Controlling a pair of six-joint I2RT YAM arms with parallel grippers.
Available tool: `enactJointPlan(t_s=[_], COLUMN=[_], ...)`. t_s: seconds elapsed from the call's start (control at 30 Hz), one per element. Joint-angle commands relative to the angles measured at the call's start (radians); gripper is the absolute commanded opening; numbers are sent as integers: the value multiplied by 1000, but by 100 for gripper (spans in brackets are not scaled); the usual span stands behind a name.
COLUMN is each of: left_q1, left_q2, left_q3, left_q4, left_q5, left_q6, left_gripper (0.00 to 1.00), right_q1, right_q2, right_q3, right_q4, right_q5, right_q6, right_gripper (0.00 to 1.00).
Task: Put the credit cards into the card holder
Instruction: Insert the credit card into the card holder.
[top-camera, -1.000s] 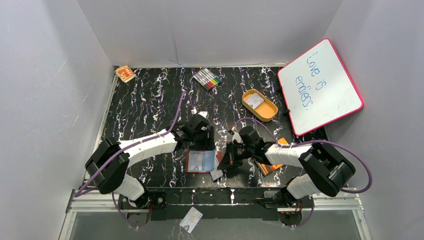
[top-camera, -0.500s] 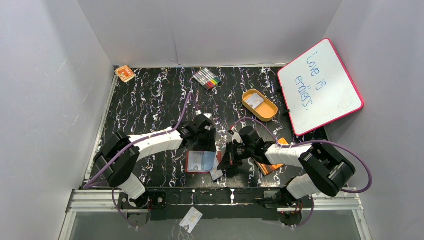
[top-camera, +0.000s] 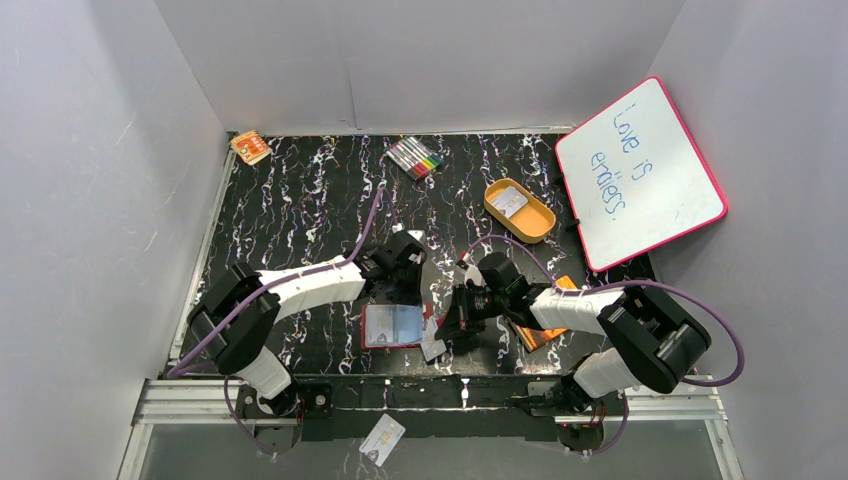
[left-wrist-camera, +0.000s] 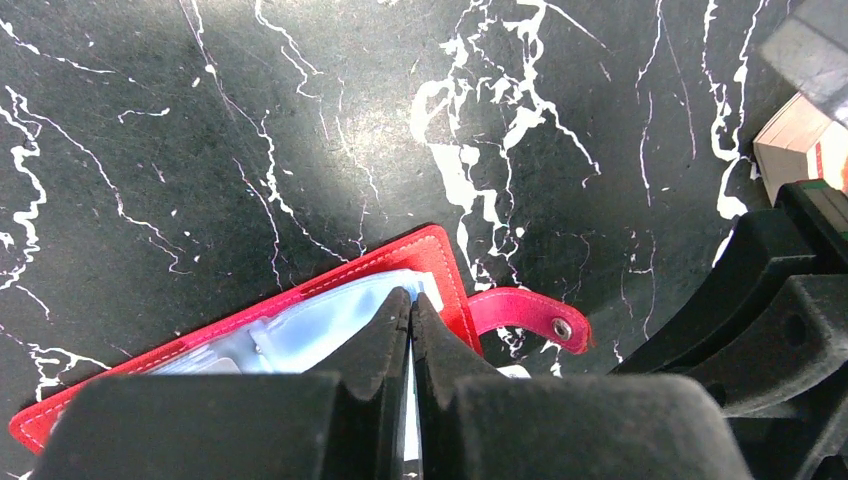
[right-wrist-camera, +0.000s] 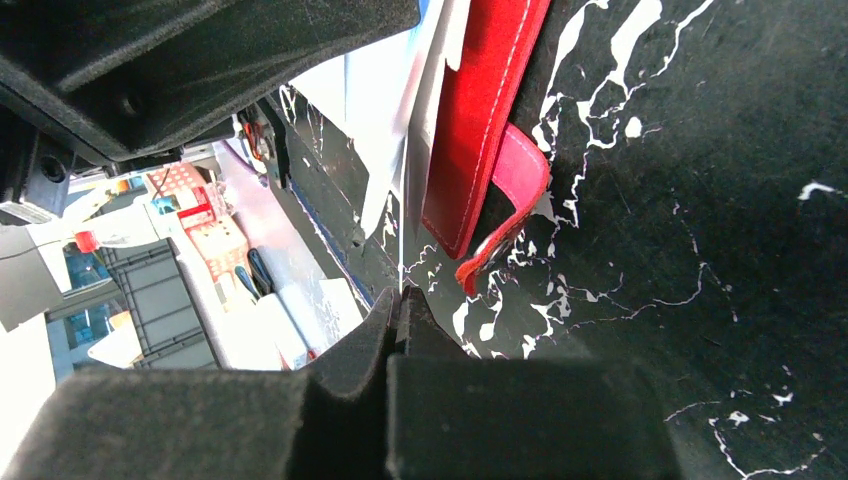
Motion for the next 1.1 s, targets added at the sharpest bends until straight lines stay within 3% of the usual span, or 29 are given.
enactJointPlan(t_s=[0.0, 0.43, 1.07], left_q1=[4, 4, 5], left_q2=[-12, -67, -150], left_q3=[-15, -23, -22], left_q4=[-9, -15, -58], left_q5=[10, -3, -61], left_q6=[14, 19, -11], left_gripper=[0, 0, 0], right_q1=[4, 4, 4], right_q2=[-23, -210, -78], right_q3=[18, 17, 29], right_q4=[6, -146, -86], right_q5=[-11, 95, 54], right_q6=[-12, -37, 2], right_gripper=[0, 0, 0])
